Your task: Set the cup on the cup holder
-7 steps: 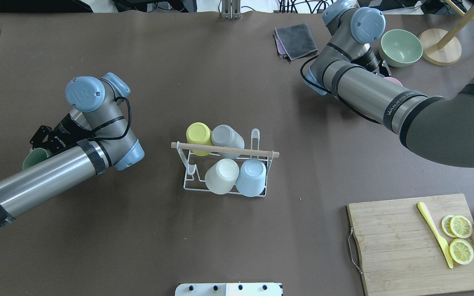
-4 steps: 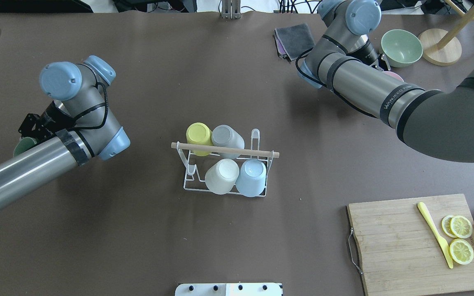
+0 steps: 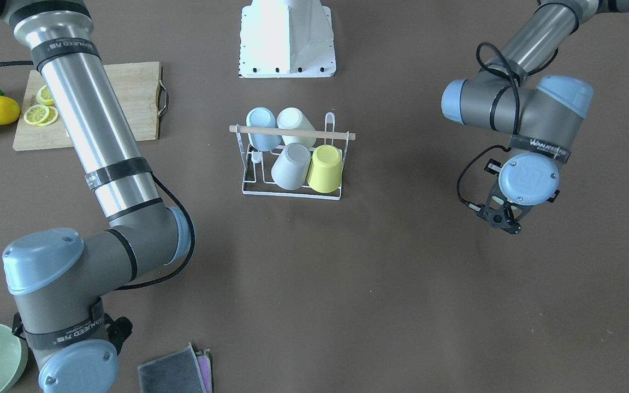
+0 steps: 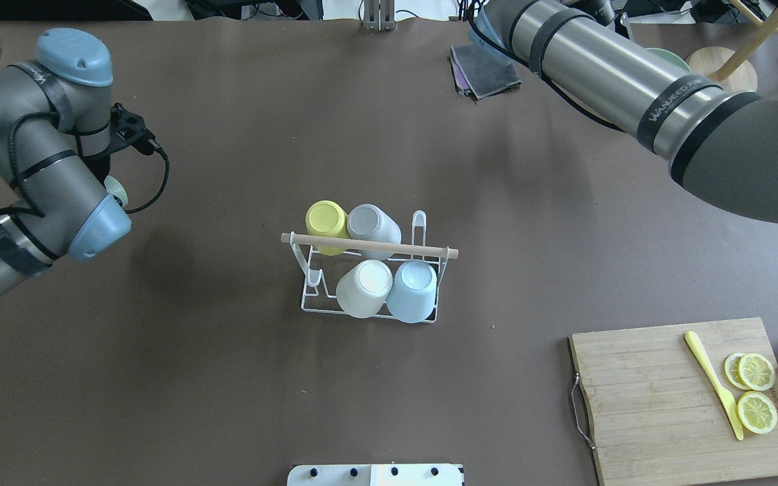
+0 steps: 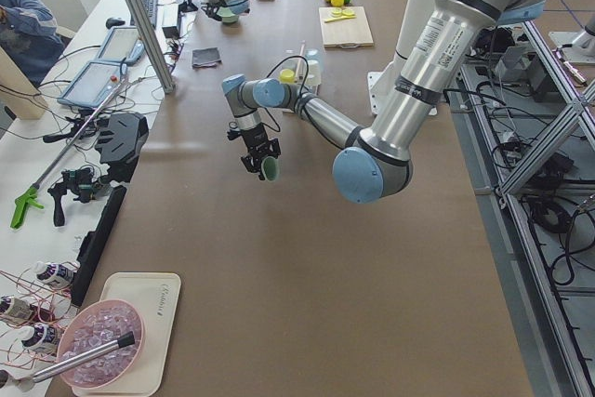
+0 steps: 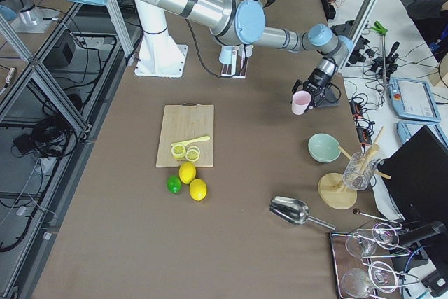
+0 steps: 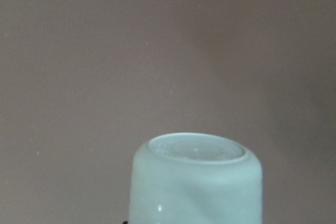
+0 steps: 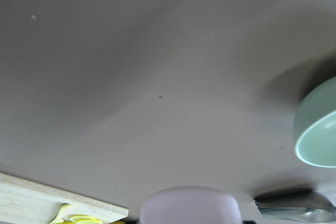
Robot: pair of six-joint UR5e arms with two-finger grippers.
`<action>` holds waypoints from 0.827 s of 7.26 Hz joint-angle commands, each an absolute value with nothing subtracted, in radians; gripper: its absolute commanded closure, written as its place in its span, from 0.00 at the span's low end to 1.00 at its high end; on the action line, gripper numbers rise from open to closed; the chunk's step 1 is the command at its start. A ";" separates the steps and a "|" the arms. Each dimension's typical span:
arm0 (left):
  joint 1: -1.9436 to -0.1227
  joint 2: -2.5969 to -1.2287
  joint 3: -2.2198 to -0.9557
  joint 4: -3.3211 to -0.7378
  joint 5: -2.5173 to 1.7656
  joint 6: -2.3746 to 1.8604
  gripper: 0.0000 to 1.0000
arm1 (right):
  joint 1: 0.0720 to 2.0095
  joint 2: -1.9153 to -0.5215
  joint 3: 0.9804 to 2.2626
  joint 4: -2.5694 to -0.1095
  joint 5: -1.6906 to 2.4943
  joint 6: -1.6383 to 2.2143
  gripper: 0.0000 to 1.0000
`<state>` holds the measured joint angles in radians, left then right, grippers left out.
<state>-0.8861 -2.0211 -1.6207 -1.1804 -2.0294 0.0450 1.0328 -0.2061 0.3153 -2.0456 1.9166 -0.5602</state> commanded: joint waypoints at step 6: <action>-0.702 -1.551 -2.019 -2.575 -1.830 -0.637 0.69 | 1.091 -0.493 1.056 -2.101 2.059 -0.325 1.00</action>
<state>-0.7573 -1.5931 -2.0150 -2.3155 -1.9579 -0.5883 1.1069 -0.4423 0.9506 -2.1502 2.0516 -0.4117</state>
